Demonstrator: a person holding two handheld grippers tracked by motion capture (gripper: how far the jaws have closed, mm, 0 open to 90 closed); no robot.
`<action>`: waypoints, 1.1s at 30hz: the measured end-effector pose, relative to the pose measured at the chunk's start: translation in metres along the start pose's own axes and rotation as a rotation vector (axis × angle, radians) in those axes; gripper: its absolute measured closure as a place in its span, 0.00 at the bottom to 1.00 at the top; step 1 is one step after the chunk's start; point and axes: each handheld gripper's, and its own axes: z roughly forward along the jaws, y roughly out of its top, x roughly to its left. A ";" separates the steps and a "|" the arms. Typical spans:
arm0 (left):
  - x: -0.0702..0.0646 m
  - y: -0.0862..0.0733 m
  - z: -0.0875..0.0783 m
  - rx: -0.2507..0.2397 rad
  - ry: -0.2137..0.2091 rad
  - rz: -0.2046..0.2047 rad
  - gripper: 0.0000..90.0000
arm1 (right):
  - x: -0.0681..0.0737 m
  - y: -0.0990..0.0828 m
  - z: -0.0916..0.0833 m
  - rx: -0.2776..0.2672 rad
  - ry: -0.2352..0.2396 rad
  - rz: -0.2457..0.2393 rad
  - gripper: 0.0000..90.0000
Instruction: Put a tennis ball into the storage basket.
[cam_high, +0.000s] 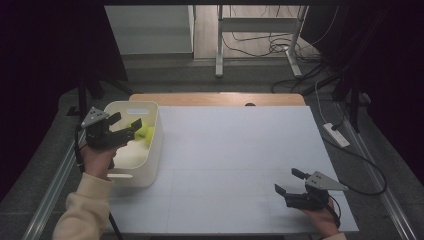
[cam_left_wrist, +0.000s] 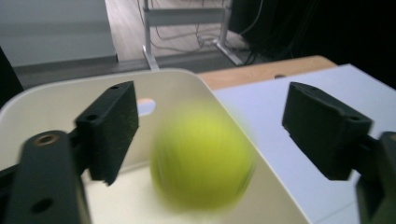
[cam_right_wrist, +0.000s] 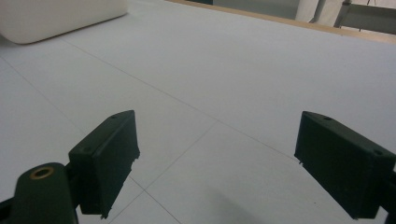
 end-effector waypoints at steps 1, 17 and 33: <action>0.000 0.001 -0.002 -0.009 -0.006 -0.002 0.20 | 0.000 0.000 0.000 0.000 0.000 0.000 0.15; -0.012 0.005 -0.006 -0.040 -0.086 -0.008 0.19 | 0.000 0.000 0.000 -0.002 0.003 0.001 0.15; -0.043 0.011 -0.006 -0.027 -0.236 0.076 0.19 | -0.001 0.000 0.001 -0.009 0.011 0.010 0.15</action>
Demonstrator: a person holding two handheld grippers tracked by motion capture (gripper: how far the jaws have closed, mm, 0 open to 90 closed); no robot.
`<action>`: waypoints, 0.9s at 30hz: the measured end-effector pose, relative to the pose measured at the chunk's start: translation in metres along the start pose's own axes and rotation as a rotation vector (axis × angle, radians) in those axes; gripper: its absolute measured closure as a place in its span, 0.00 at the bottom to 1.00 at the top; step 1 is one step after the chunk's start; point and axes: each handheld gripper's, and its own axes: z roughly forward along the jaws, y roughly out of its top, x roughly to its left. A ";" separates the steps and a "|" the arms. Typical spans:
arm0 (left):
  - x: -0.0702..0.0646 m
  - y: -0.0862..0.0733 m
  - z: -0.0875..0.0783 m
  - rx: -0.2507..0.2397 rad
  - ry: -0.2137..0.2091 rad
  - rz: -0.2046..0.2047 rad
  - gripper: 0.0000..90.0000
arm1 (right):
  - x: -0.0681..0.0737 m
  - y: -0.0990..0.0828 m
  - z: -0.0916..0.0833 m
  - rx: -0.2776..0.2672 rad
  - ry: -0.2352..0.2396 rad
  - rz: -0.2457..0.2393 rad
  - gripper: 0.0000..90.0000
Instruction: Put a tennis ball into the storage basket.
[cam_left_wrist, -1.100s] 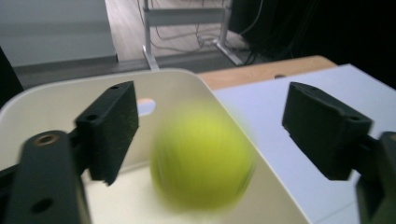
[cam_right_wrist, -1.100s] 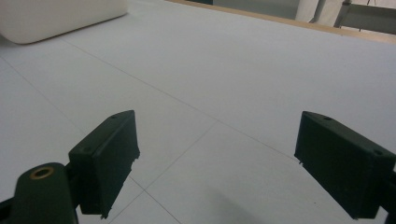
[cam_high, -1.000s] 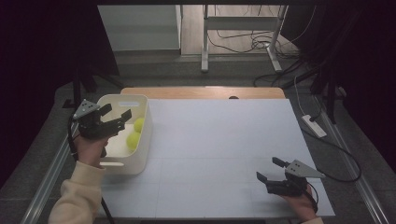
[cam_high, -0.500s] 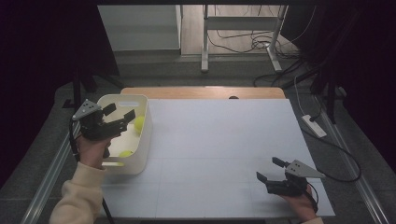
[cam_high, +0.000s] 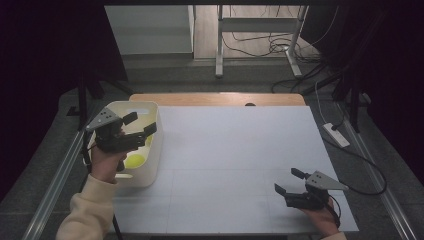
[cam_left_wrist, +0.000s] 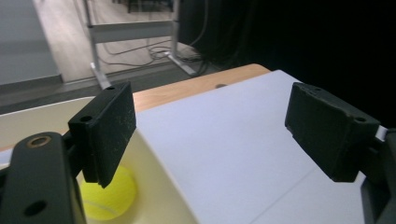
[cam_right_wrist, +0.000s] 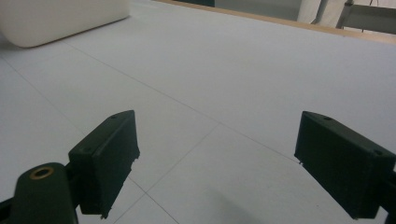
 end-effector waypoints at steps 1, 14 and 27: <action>-0.002 0.000 0.001 0.000 -0.009 0.002 0.19 | 0.000 0.000 0.000 -0.001 0.002 0.001 0.15; -0.027 -0.002 0.012 0.026 -0.127 0.047 0.20 | 0.001 -0.003 -0.008 -0.005 0.000 0.006 0.15; -0.050 -0.011 0.021 0.056 -0.199 0.070 0.19 | 0.004 -0.003 -0.012 0.000 -0.017 -0.003 0.15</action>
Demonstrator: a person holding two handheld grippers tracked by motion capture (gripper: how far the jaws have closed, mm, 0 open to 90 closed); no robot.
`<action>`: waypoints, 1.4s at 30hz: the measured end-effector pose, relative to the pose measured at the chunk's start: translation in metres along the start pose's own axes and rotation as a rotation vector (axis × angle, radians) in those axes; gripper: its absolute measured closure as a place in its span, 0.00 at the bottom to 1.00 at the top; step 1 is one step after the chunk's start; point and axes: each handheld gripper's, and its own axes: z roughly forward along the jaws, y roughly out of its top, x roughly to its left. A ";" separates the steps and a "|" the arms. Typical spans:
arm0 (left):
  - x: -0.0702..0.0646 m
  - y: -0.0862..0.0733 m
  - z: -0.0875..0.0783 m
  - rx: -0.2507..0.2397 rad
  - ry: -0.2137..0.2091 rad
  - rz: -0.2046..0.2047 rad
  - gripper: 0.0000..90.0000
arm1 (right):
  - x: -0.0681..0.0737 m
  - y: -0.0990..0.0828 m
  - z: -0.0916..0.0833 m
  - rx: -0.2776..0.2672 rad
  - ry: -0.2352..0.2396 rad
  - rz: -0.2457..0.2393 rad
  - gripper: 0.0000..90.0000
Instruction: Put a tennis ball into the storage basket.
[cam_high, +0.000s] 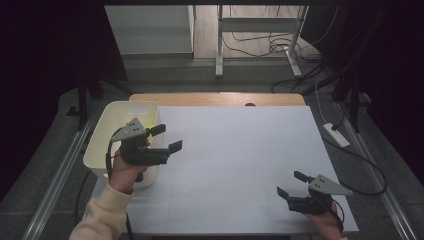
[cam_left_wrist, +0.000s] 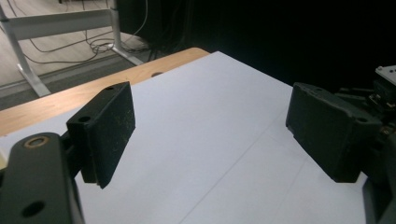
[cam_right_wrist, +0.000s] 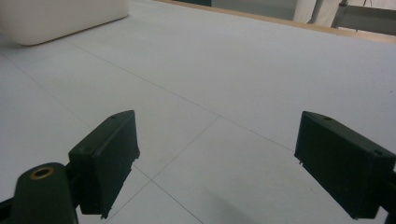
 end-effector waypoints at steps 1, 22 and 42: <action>-0.003 -0.001 0.000 0.003 -0.007 0.005 0.19 | 0.000 0.000 0.000 0.000 -0.001 -0.001 0.15; -0.040 -0.027 0.026 0.071 -0.079 0.049 0.18 | 0.000 0.000 -0.002 0.002 0.001 -0.005 0.15; -0.046 -0.082 0.037 0.119 -0.024 0.090 0.17 | 0.001 -0.001 -0.001 0.002 0.001 -0.001 0.15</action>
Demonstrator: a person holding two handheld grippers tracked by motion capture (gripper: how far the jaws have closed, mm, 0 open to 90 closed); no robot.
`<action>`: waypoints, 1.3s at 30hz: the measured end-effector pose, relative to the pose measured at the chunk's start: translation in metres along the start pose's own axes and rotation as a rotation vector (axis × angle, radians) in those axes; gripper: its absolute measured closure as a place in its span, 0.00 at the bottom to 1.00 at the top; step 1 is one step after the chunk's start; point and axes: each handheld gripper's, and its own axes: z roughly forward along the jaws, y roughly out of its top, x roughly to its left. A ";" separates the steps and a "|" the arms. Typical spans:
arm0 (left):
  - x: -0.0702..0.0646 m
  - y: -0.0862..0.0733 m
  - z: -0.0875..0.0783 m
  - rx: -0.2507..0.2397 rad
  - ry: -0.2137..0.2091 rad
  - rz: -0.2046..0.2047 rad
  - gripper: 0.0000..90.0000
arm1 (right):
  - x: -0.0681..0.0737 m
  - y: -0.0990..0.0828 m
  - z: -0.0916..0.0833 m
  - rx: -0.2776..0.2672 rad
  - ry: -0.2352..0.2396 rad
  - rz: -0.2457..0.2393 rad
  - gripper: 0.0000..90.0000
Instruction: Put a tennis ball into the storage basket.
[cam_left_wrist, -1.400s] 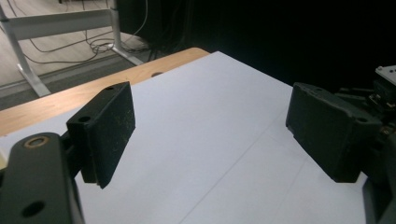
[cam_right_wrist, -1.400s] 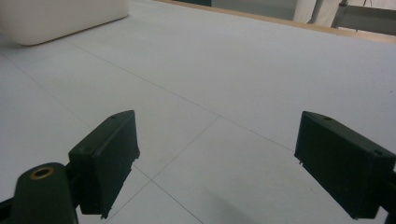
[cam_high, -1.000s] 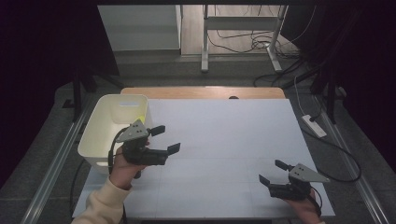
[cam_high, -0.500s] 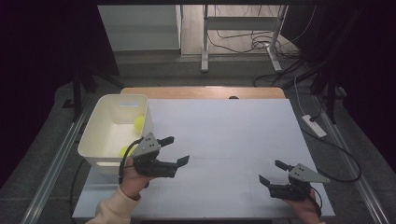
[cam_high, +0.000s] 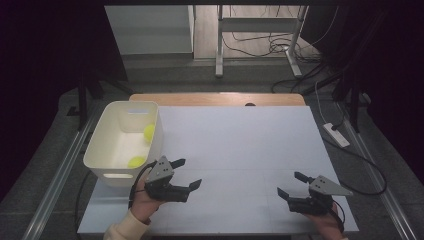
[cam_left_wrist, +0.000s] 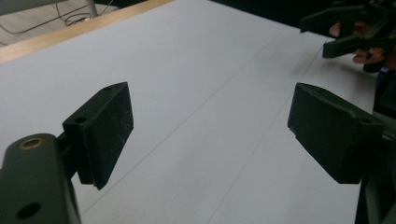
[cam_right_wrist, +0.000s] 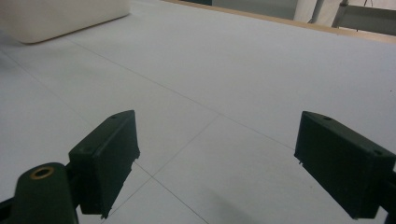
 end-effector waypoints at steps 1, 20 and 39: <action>0.002 -0.005 0.000 0.005 0.005 -0.007 0.17 | 0.000 0.000 0.000 0.000 0.000 -0.001 0.15; 0.016 -0.052 -0.016 0.019 0.055 -0.063 0.16 | 0.002 -0.001 0.000 0.009 0.010 -0.011 0.15; 0.018 -0.058 -0.019 0.021 0.048 -0.059 0.16 | 0.003 -0.002 -0.001 0.015 0.018 -0.014 0.15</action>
